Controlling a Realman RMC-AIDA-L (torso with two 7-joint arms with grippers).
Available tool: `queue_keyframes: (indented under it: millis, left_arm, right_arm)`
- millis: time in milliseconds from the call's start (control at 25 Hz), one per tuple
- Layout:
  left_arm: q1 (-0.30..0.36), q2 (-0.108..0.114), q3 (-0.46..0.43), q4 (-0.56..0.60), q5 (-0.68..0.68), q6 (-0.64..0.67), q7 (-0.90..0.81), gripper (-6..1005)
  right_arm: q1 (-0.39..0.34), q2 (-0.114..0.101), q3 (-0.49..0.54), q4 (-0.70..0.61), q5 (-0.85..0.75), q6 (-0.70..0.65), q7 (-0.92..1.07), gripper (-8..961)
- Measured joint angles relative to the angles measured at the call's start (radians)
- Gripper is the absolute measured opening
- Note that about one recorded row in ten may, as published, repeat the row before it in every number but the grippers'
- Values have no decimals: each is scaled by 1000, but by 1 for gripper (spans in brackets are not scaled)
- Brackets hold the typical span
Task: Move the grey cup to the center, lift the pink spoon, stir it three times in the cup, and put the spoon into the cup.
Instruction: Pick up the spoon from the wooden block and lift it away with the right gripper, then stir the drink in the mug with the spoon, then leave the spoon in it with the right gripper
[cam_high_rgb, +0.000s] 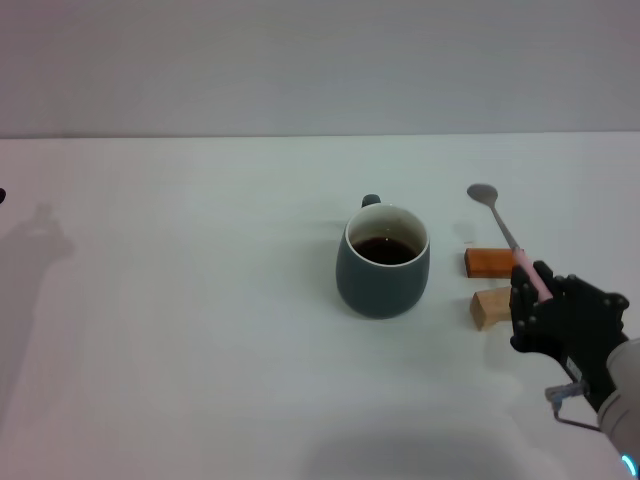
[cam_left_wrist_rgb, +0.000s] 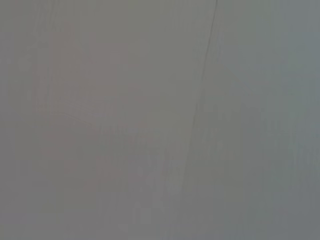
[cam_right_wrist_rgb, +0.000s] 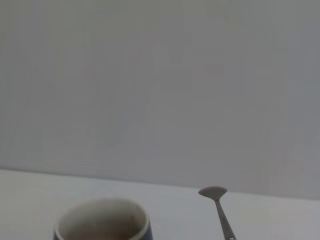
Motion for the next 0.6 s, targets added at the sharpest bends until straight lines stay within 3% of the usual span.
queue_keyframes:
  millis: [160, 400, 480, 520, 560, 600]
  left_arm:
    - [-2, 0, 0, -1, 0, 0, 0, -2]
    - [-6, 2, -2, -1, 0, -2, 0, -2]
    - [-8, 2, -2, -1, 0, -2, 0, -2]
    - [-8, 2, -2, -1, 0, -2, 0, -2]
    - [-9, 3, -2, -1, 0, -2, 0, -2]
    - [-10, 3, -2, -1, 0, -3, 0, -2]
  right_arm:
    - [-62, 16, 54, 113, -8, 102, -85, 155]
    - [-91, 38, 127, 190, -12, 234, -112, 155]
    - [-93, 62, 181, 209, -41, 329, -112, 155]
    - [-93, 62, 181, 209, -41, 329, -112, 155]
    - [-95, 81, 213, 218, -89, 375, -103, 155]
    - [-95, 81, 213, 218, -89, 375, -103, 155]
